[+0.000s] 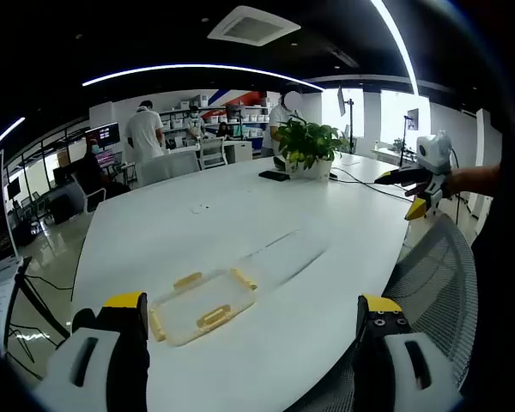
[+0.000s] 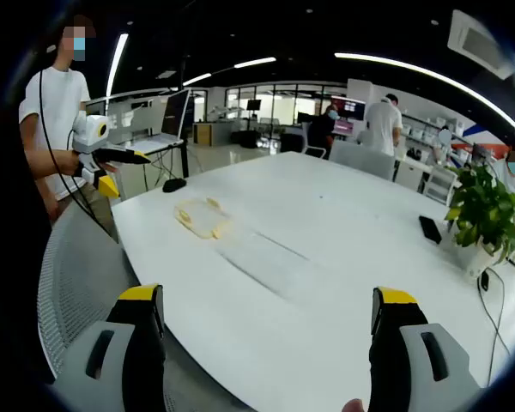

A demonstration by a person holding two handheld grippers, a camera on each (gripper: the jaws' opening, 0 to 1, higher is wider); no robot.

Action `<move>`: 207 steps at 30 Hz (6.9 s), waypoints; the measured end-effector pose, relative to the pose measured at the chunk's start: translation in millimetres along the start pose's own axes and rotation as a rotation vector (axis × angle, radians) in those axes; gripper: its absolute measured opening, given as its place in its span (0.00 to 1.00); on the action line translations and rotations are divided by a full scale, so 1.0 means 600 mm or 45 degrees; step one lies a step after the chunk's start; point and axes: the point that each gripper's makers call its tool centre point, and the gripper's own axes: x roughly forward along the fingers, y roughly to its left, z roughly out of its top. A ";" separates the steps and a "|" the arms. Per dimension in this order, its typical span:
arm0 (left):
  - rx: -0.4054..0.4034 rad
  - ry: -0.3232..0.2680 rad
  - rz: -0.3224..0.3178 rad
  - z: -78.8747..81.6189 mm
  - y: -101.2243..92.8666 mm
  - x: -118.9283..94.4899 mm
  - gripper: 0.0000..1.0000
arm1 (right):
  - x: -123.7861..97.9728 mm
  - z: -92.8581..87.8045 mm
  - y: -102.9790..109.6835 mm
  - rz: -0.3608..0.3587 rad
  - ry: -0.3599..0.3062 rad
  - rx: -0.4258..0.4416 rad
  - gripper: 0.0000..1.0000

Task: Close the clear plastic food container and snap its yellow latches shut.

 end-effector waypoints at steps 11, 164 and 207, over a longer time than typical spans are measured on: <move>-0.004 -0.008 0.005 0.003 0.004 -0.002 0.99 | 0.002 -0.001 0.004 0.003 0.000 0.006 1.00; 0.245 0.296 -0.262 -0.083 0.145 0.052 0.88 | 0.204 0.074 0.075 0.572 0.295 -0.476 0.90; 0.418 0.470 -0.423 -0.133 0.187 0.100 0.73 | 0.330 0.091 0.153 0.700 0.415 -0.627 0.75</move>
